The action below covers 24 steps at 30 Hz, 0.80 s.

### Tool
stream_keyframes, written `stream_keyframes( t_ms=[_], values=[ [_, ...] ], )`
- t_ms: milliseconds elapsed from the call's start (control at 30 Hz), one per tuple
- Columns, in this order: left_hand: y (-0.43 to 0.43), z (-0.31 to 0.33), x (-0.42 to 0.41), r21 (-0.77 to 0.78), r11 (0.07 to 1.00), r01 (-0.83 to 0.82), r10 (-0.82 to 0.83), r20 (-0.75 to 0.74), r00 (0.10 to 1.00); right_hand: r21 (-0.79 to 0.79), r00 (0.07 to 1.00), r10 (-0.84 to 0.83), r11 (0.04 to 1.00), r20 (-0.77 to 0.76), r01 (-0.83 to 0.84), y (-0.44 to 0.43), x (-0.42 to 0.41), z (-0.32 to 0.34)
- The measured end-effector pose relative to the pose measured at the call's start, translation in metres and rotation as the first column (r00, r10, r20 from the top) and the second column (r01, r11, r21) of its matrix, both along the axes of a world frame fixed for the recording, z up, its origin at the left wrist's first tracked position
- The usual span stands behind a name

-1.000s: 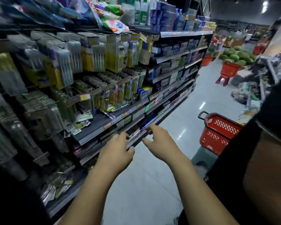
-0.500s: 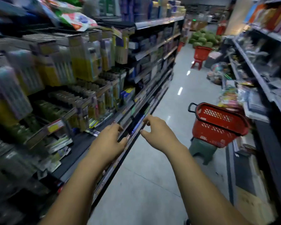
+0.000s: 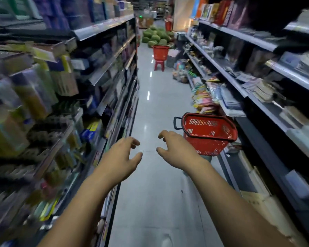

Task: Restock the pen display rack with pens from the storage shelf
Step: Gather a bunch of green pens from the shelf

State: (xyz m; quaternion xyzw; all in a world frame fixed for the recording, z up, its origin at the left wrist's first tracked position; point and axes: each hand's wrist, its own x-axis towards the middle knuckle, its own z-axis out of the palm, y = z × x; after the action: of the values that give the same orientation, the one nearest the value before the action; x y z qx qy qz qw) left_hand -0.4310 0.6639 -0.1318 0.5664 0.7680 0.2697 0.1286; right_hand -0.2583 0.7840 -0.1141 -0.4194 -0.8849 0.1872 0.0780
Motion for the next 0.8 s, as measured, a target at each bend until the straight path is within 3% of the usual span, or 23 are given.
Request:
stream_keyframes(
  t_ms=[467, 800],
  values=[
    [0.394, 0.048, -0.13, -0.053, 0.994, 0.099, -0.107, -0.173, 0.979, 0.042, 0.998, -0.045, 0.998, 0.053, 0.043, 0.384, -0.115, 0.022],
    [0.695, 0.063, -0.242, 0.005, 0.955, 0.295, -0.286, -0.226, 0.931, 0.134, 0.968, -0.249, 0.961, 0.038, 0.242, 0.653, -0.216, 0.038]
  ],
)
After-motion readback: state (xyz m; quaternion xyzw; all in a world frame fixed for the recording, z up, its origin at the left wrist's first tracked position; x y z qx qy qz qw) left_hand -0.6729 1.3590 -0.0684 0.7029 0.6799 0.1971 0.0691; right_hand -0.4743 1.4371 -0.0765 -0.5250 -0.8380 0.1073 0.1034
